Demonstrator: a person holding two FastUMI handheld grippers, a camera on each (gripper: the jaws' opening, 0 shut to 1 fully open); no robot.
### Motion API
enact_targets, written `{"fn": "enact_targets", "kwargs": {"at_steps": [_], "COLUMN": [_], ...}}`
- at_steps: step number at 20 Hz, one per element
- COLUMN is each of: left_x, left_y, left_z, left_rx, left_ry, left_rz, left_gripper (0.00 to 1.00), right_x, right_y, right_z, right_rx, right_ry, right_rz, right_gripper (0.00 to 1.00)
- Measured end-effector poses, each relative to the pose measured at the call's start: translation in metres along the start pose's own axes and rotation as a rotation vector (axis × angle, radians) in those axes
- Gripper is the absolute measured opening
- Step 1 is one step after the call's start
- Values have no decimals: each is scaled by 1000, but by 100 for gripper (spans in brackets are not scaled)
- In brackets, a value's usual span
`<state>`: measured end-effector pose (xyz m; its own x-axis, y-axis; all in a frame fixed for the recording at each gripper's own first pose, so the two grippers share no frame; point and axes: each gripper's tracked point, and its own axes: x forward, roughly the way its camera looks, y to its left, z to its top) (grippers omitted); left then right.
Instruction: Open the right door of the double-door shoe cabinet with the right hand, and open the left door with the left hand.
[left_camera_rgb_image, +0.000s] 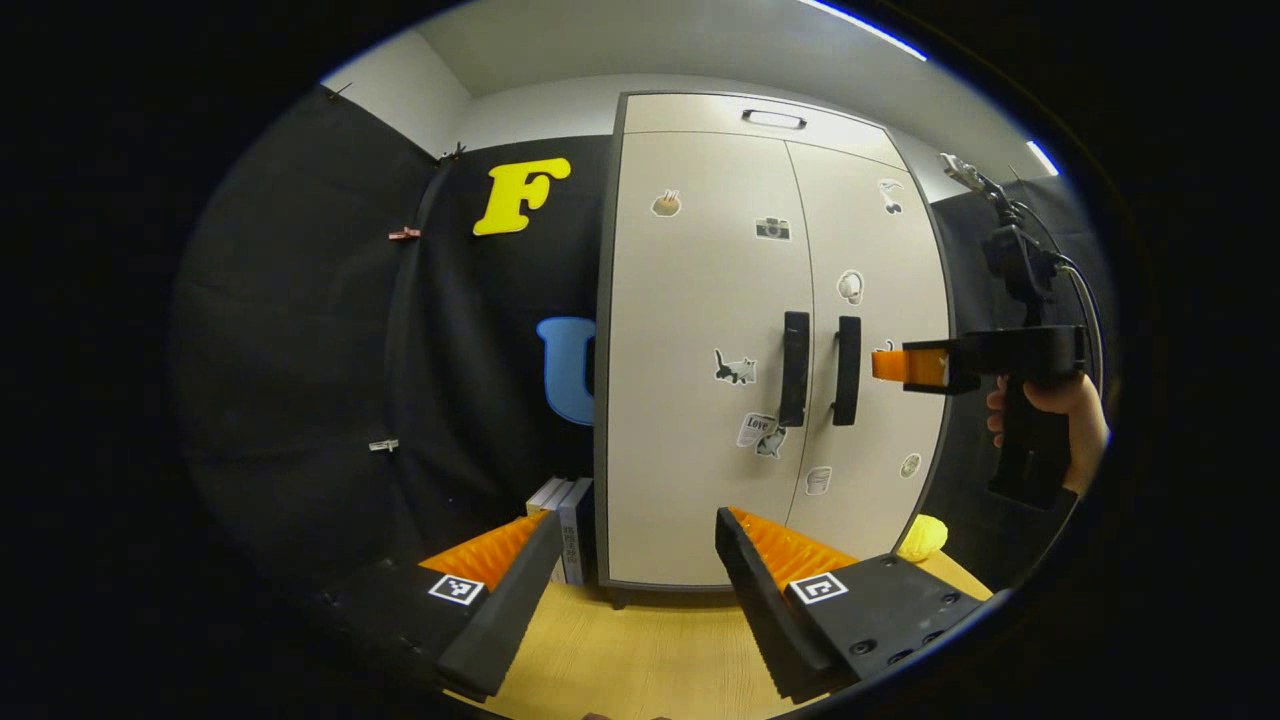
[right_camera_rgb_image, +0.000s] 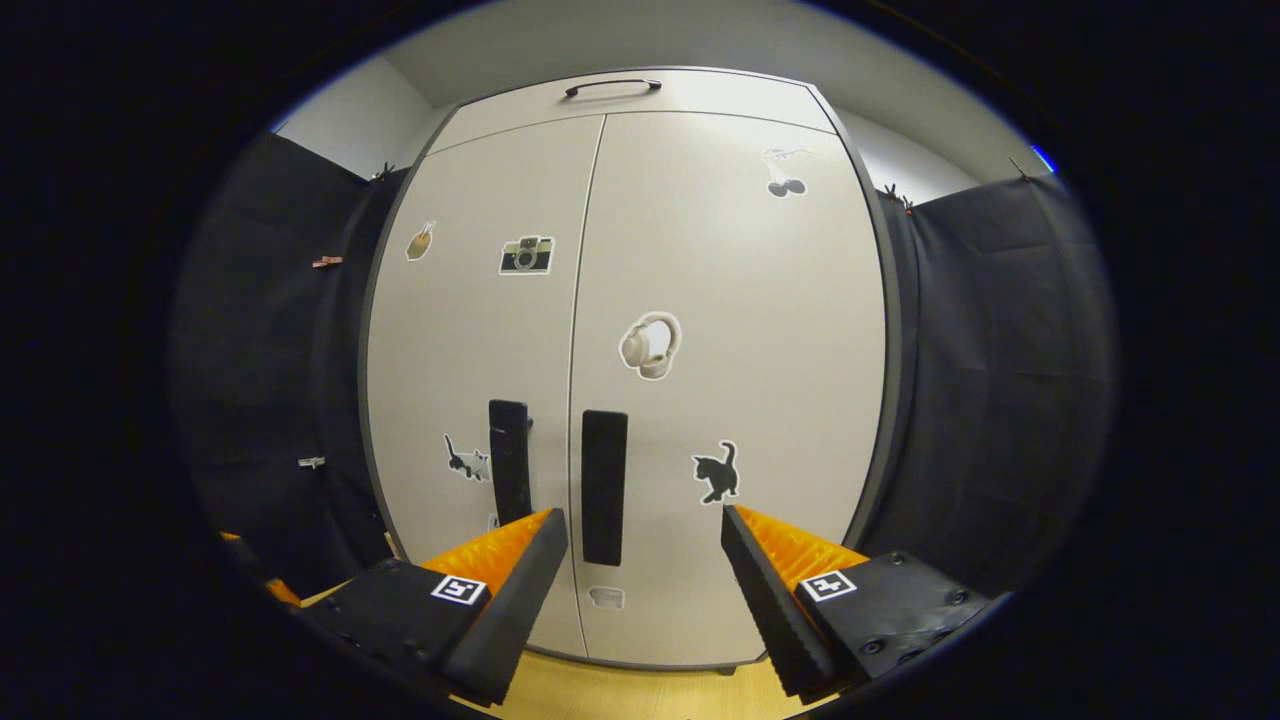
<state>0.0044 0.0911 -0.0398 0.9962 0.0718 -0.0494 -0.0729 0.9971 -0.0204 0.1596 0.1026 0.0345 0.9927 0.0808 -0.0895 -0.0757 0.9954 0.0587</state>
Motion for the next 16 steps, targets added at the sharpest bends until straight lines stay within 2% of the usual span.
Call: {"fn": "enact_targets", "kwargs": {"at_steps": [7, 11, 13, 16], "left_x": [-8, -12, -14, -14], "left_y": [44, 59, 66, 67], "left_z": [-20, -35, -40, -43], "left_rx": [3, -3, -8, -22], "left_ry": [42, 80, 93, 101], "left_rz": [85, 114, 132, 129], "left_gripper": [95, 95, 95, 95], "right_x": [54, 76, 79, 80], "right_y": [11, 13, 11, 13], "right_z": [-14, -30, -30, -28], "right_rx": [6, 55, 63, 45], "right_ry": [42, 100, 95, 86], "right_rz": [-14, -25, -56, -69], "right_gripper": [97, 98, 98, 75]}}
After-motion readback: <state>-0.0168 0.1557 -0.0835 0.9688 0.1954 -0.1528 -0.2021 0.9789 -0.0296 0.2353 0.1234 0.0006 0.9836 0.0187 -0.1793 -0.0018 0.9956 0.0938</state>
